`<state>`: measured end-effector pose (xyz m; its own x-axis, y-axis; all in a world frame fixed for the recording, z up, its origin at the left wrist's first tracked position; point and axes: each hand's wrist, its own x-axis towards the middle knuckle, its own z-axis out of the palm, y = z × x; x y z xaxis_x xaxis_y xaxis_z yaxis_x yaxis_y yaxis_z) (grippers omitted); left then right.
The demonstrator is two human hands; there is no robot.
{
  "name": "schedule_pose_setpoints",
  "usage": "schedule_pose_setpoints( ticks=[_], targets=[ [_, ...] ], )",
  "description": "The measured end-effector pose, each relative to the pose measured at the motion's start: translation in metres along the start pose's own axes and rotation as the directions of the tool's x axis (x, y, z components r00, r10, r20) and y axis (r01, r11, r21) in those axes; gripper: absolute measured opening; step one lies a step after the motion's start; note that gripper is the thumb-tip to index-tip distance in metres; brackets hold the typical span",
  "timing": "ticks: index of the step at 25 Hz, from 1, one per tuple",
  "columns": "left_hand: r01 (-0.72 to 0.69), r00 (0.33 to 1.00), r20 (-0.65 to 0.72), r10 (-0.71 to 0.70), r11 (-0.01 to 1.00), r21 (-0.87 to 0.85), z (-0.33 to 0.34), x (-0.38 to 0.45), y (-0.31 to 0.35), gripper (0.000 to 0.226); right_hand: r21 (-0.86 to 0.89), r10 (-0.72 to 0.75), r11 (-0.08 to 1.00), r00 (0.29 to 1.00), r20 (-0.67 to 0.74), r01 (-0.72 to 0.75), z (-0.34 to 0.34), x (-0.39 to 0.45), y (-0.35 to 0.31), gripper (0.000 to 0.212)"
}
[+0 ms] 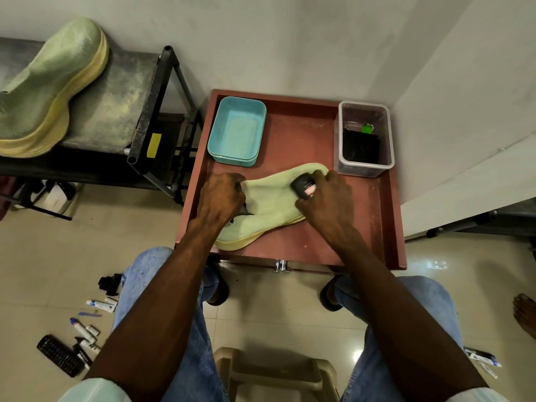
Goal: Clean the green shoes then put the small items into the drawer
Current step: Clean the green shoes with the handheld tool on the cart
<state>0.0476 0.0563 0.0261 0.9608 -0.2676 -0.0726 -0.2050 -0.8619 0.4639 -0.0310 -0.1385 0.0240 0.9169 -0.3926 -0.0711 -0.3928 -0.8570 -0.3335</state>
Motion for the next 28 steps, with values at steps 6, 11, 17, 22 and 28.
schedule_pose_setpoints(
  ticks=[6,11,17,22,28],
  targets=[
    [0.015,1.0,0.005,-0.015,1.0,0.001,0.001,0.002,0.0,0.032,0.184,-0.197,0.972,0.936,0.292,0.147,0.014,-0.015,-0.022,0.059],
    [-0.005,1.0,0.003,0.005,1.0,-0.006,0.001,0.005,0.001,0.027,-0.045,0.084,0.995,0.984,-0.159,-0.092,-0.002,0.007,0.008,0.061],
    [0.114,0.991,0.071,-0.114,0.993,0.005,0.009,0.015,-0.001,0.031,0.101,-0.048,0.994,0.999,-0.019,0.049,0.007,0.013,-0.006,0.06],
    [0.118,0.987,0.107,-0.119,0.993,0.019,0.009,0.015,0.0,0.031,0.09,-0.135,0.987,0.991,0.006,0.134,0.025,0.0,-0.032,0.061],
    [0.079,0.995,0.057,-0.078,0.997,-0.013,0.006,0.014,-0.002,0.03,0.106,0.135,0.988,0.972,-0.191,-0.117,0.008,0.026,-0.013,0.061]
  ],
)
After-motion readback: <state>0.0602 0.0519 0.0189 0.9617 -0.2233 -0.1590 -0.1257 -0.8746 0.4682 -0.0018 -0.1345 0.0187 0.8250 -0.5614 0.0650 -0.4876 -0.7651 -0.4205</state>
